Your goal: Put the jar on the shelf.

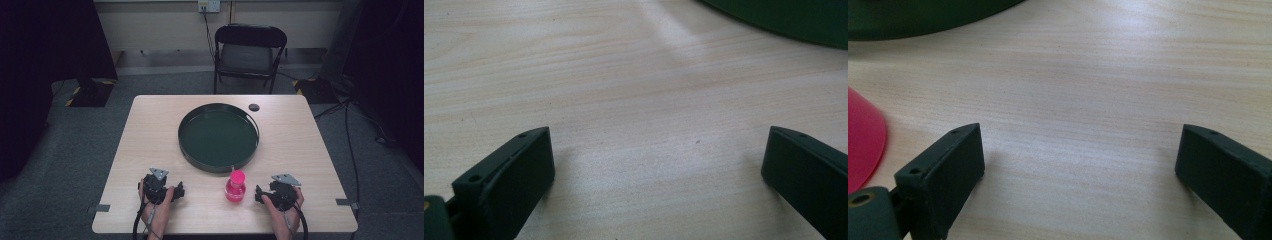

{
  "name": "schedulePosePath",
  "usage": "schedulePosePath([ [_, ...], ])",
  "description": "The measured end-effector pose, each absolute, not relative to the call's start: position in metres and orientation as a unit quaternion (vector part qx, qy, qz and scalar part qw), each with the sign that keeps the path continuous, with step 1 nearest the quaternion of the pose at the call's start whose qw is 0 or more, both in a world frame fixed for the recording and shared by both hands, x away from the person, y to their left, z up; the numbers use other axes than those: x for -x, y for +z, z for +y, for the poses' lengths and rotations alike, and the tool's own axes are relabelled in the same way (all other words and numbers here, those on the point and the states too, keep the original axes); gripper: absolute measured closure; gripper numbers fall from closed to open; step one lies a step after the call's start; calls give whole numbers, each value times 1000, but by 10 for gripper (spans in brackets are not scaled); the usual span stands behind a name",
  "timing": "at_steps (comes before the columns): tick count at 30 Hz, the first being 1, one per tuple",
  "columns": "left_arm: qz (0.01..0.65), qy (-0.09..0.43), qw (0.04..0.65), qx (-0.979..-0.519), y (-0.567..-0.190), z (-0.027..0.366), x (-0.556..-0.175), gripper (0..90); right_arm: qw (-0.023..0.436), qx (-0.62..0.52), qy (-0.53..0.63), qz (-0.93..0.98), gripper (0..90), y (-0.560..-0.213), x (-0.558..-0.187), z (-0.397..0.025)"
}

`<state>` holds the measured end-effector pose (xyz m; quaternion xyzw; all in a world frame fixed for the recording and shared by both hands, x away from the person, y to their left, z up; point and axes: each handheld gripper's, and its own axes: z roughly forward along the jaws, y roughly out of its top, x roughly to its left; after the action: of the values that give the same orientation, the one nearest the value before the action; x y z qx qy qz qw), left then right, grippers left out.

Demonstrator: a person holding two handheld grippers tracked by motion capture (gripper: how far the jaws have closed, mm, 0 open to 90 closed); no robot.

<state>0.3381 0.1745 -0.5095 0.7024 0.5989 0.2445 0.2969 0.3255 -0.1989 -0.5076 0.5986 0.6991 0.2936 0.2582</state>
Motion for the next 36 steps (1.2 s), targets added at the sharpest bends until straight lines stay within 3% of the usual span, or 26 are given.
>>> schedulePosePath([
  [36,599,244,297,-703,-509,175,-338,0,261,-590,342,683,18,-490,-313,-206],
])
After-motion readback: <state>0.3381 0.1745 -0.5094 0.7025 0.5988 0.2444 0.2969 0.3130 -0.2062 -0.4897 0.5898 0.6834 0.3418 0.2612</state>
